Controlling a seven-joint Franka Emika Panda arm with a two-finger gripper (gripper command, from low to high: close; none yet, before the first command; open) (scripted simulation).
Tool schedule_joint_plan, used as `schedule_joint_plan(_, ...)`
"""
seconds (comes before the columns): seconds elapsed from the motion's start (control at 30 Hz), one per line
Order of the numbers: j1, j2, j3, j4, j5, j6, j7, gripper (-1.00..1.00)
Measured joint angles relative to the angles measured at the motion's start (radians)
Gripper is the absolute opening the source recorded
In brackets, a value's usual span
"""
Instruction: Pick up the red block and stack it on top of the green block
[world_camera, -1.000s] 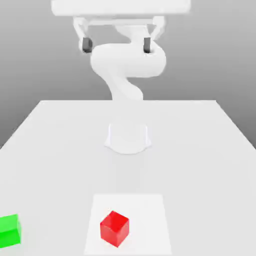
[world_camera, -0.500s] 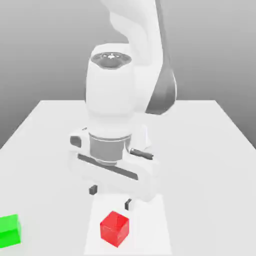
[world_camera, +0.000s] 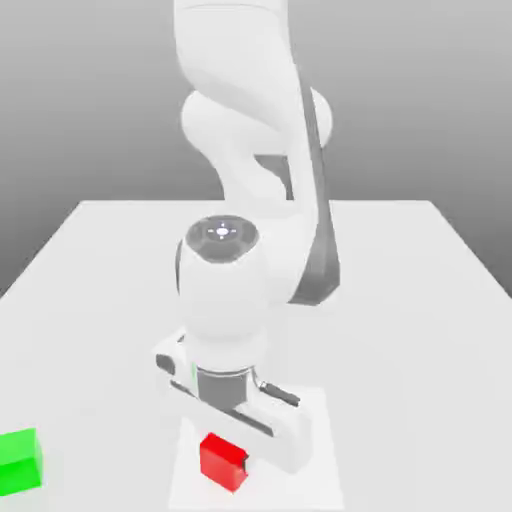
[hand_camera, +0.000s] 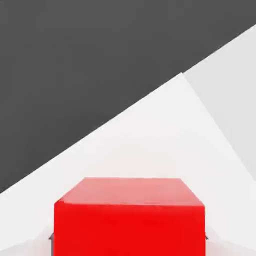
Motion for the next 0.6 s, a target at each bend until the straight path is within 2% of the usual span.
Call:
schedule_joint_plan(0.1, -0.022, -0.081, -0.006, 0.004, 0.028, -0.086, -0.01, -1.0)
schedule_joint_plan(0.33, -0.194, -0.039, -0.172, 0.174, 0.098, -0.215, 0.052, -1.0)
schedule_joint_plan(0.47, -0.271, 0.106, -0.212, 0.257, 0.155, -0.156, 0.058, -1.0)
schedule_joint_plan(0.5, -0.278, 0.129, -0.211, 0.262, 0.163, -0.138, 0.055, 1.0)
schedule_joint_plan(0.6, -0.278, 0.129, -0.211, 0.262, 0.163, -0.138, 0.055, 1.0)
